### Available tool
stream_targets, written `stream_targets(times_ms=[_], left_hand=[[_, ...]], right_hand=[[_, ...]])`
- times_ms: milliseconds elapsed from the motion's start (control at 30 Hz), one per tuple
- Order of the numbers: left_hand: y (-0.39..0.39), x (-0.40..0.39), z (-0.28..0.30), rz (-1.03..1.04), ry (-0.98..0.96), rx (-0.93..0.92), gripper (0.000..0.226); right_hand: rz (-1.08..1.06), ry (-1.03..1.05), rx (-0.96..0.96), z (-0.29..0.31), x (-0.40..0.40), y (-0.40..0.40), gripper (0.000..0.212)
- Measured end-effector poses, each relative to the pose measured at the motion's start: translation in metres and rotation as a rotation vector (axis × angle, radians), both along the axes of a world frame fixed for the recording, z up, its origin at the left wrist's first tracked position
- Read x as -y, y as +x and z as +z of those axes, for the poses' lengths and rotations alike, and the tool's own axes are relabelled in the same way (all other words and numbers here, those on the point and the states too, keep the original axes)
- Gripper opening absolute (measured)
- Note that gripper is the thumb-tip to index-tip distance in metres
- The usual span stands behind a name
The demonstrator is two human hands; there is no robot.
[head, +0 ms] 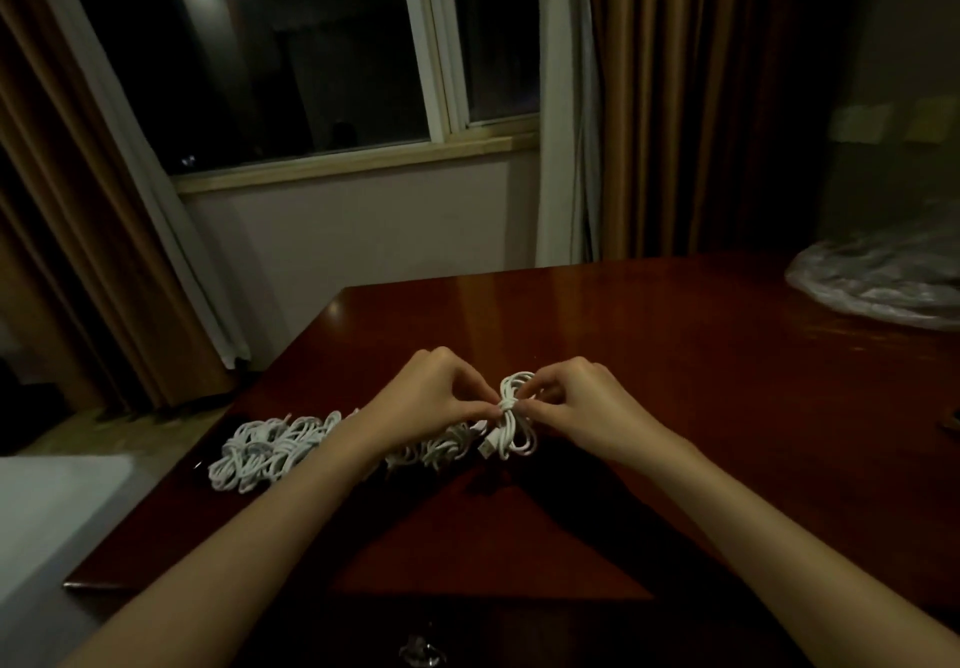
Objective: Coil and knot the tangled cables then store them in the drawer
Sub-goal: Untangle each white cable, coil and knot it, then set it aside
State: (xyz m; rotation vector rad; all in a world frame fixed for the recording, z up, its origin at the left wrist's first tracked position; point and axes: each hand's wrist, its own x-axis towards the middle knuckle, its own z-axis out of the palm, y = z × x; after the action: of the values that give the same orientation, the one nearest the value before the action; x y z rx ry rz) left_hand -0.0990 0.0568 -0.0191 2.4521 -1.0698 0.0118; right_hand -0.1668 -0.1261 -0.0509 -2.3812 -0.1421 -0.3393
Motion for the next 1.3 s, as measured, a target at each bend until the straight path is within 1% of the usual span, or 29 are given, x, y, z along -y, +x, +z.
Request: stream_targets(times_ms=[233,433,567,633,733,967,1067,1133,1233,1300], left_hand=[[-0.005,-0.021,-0.017,0.061,0.062,-0.023,0.017],[-0.001,-0.024,-0.026,0.107,0.036,0.046,0.014],[-0.001,-0.020,-0.020,0.104,0.104,0.069,0.015],[-0.002,-0.020,-0.015,0.085,0.144,0.067,0.018],[-0.007,-0.026,-0.005,0.066,0.150,0.084,0.020],[-0.039,-0.045,0.007,0.037,0.256,0.094,0.009],[-0.067,-0.055,0.007,0.024,0.296,0.074,0.007],[-0.084,-0.060,0.006,0.004,0.333,0.102,0.007],[-0.103,-0.069,0.002,-0.031,0.357,0.155,0.008],[-0.113,-0.077,-0.004,-0.044,0.379,0.160,0.008]], right_hand=[[-0.006,-0.078,-0.073,-0.012,-0.029,0.002,0.026],[-0.045,-0.056,-0.083,-0.016,-0.039,0.010,0.024],[-0.070,-0.064,-0.095,-0.017,-0.040,0.012,0.025],[-0.065,-0.115,-0.078,-0.011,-0.040,0.008,0.027],[-0.049,-0.220,-0.062,0.006,-0.041,-0.002,0.030],[0.059,-0.414,-0.157,0.034,-0.055,-0.044,0.026],[0.082,-0.492,-0.149,0.035,-0.068,-0.070,0.019],[0.103,-0.537,-0.143,0.030,-0.076,-0.086,0.021],[0.133,-0.558,-0.148,0.018,-0.086,-0.107,0.014],[0.148,-0.558,-0.160,0.010,-0.092,-0.118,0.014]])
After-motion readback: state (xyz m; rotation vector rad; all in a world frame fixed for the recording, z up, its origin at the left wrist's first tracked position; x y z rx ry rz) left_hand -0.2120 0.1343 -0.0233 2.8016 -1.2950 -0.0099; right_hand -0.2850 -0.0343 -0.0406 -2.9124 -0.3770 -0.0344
